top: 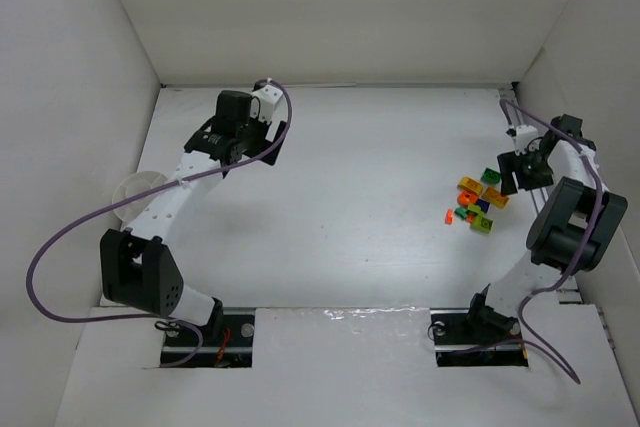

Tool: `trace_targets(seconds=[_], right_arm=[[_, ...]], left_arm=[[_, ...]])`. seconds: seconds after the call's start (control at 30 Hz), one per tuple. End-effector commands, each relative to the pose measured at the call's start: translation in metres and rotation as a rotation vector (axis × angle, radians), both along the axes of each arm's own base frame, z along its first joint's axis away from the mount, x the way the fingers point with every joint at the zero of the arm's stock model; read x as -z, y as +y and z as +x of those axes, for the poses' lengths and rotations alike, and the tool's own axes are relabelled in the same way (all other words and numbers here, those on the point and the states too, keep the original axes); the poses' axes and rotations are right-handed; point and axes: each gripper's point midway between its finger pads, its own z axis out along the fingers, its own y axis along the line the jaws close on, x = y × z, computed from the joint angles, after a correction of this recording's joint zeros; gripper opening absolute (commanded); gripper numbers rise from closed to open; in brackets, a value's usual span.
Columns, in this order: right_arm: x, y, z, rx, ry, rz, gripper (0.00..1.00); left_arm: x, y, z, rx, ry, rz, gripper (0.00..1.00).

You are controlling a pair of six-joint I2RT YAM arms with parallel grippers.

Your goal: Sort the legos into containers by color

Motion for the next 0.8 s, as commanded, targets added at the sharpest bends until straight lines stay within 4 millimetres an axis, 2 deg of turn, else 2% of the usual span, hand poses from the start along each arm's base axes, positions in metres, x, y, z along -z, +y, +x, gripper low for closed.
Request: trace_targets(seconds=[0.0,0.03,0.13,0.27,0.53,0.6,0.63,0.77], right_arm=[[-0.016,-0.003,0.007,-0.108,-0.019,-0.005,0.71],[-0.011,-0.002,0.004,-0.127,0.002,0.001,0.73],[-0.012,0.001,-0.001,-0.168,0.034,0.016,0.78],[0.004,0.002,-0.016,-0.223,0.104,0.018,0.78],[0.016,0.0,-0.013,-0.255,0.113,0.014,0.77],[0.019,-0.001,-0.012,-0.277,0.105,0.002,0.75],[0.022,-0.003,-0.014,-0.292,0.114,-0.013,0.75],[0.027,-0.007,-0.012,-0.33,0.115,-0.035,0.74]], left_arm=[[-0.015,0.0,0.004,-0.008,-0.035,-0.007,1.0],[-0.015,0.0,0.004,-0.008,-0.035,-0.007,1.0],[-0.011,0.0,0.005,-0.008,-0.026,-0.004,1.0],[-0.006,0.0,0.004,-0.008,-0.009,0.002,1.0],[-0.016,-0.008,0.005,0.049,-0.002,-0.004,1.0],[-0.01,-0.008,0.005,0.049,0.02,0.003,1.0],[-0.014,-0.009,0.006,0.043,0.012,-0.007,1.0],[-0.011,-0.009,0.007,0.037,0.023,-0.011,1.0]])
